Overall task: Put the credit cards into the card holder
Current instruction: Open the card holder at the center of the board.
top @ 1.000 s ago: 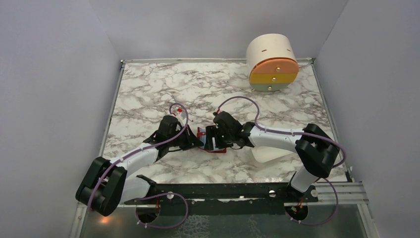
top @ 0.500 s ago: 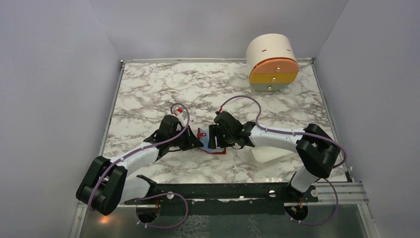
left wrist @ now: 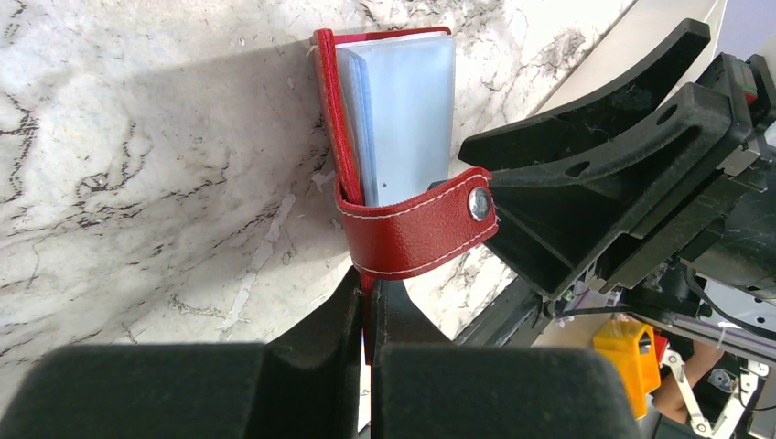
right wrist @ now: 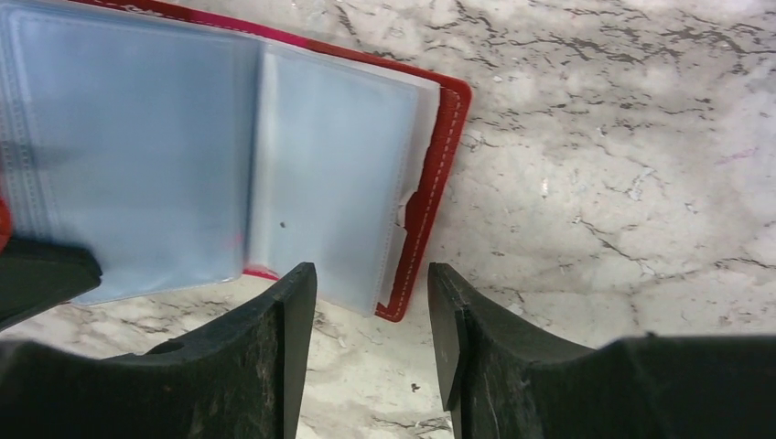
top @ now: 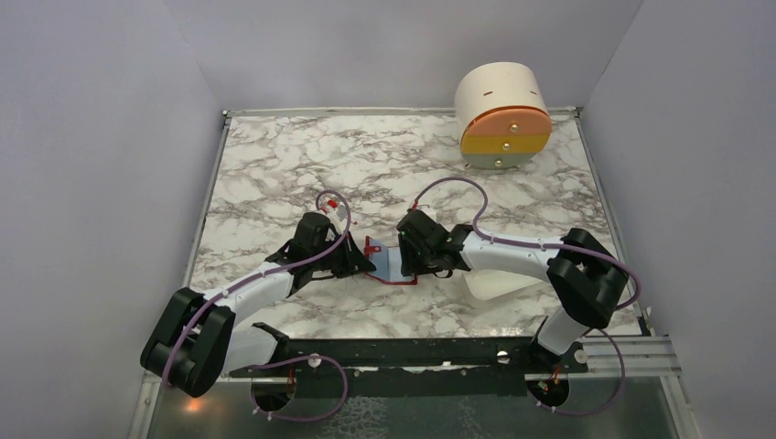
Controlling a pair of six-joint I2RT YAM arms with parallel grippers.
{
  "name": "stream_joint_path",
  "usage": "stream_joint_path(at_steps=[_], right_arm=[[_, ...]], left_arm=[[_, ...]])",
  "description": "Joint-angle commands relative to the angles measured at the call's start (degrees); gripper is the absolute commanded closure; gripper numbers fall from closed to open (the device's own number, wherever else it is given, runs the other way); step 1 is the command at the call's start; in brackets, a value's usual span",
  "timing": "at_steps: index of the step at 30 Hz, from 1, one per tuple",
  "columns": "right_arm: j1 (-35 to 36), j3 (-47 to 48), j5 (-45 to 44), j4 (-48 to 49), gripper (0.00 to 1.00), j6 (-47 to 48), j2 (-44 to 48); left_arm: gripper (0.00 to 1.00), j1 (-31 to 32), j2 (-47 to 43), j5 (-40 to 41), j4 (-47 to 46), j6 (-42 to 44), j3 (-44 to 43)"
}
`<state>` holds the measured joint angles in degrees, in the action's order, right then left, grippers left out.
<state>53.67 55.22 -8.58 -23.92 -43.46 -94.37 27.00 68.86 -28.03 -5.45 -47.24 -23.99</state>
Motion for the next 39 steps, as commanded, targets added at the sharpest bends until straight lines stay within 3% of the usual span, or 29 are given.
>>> stream_joint_path(at_steps=[1, 9, 16, 27, 36, 39], right_arm=[[0.03, 1.00, -4.31, -3.03, 0.53, -0.41, -0.20], [0.03, 0.18, -3.81, -2.02, 0.61, -0.29, -1.05], [0.03, -0.96, -3.57, -1.30, 0.64, -0.31, -1.56], [-0.01, -1.25, -3.71, -1.27, 0.66, -0.22, -1.96], [0.03, -1.43, -3.66, -0.97, 0.66, -0.13, -1.65], [0.03, -1.34, -3.39, -0.78, 0.66, 0.03, -1.45]], left_arm=[[0.95, 0.15, 0.25, -0.98, -0.78, 1.49, -0.23], [0.73, 0.16, 1.48, 1.41, 1.28, 3.80, -0.81], [0.69, 0.15, 2.15, 3.26, 2.97, 5.28, -1.58], [0.69, 0.15, 1.77, 5.77, 5.63, 6.64, -2.63], [0.81, 0.15, 1.43, 6.72, 6.68, 7.25, -2.94], [0.90, 0.16, 1.32, 6.45, 6.60, 7.22, -2.94]])
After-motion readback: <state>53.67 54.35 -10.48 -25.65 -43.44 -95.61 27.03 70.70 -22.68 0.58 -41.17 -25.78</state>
